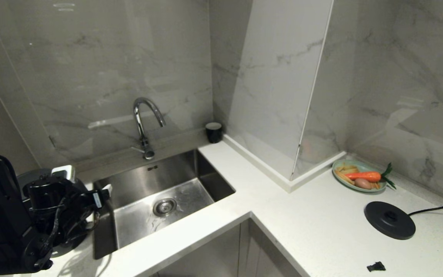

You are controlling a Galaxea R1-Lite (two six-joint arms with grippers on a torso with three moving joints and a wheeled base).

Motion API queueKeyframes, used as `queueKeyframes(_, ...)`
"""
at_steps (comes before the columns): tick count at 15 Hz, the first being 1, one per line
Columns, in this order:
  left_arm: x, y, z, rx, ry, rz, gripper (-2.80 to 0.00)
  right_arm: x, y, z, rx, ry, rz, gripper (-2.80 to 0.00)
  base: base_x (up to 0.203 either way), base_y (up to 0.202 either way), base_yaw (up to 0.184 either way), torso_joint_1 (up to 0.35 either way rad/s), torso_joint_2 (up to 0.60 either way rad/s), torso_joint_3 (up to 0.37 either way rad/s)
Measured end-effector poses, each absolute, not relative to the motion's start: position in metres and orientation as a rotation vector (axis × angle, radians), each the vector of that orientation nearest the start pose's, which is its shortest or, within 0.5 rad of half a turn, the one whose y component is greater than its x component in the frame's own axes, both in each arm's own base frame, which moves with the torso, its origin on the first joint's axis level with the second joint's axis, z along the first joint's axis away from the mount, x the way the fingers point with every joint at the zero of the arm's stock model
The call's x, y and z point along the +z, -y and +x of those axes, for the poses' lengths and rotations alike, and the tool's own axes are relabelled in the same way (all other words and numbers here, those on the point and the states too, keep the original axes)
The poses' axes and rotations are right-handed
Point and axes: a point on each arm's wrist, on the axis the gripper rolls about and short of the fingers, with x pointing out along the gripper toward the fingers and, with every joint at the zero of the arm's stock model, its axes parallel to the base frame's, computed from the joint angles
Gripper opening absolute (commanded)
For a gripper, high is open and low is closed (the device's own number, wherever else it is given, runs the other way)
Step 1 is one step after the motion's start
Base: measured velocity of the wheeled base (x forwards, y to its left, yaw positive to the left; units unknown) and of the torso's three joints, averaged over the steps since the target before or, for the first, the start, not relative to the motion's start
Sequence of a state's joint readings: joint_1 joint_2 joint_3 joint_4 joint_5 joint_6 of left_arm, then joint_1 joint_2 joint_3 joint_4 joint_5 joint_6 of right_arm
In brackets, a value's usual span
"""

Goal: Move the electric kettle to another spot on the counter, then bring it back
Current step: Grab the kettle

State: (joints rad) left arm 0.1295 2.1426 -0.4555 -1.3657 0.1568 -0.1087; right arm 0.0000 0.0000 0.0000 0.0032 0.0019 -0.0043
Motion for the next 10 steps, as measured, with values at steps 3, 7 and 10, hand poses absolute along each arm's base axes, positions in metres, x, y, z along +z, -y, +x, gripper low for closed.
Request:
queueKeyframes(3, 0.0379, -0.0445, 0.311, 0.303, -0.305, -0.102, -2.8, 0.0752, 0.0, -0.0228, 0.001, -0.002, -0.004, -2.8, 0.0, 0.0, 0.0, 0.0, 0.0, 0.0)
queueKeyframes(7, 0.0379, -0.0447, 0.311, 0.303, -0.305, -0.102, -2.8, 0.0752, 0.0, -0.0228, 0.002, -0.003, -0.004, -2.8, 0.0, 0.0, 0.0, 0.0, 0.0, 0.0)
queueKeyframes(10, 0.0374, -0.0468, 0.3106, 0.309, -0.307, -0.104, -2.8, 0.0752, 0.0, -0.0228, 0.002, -0.002, -0.004, -2.8, 0.0, 0.0, 0.0, 0.0, 0.0, 0.0)
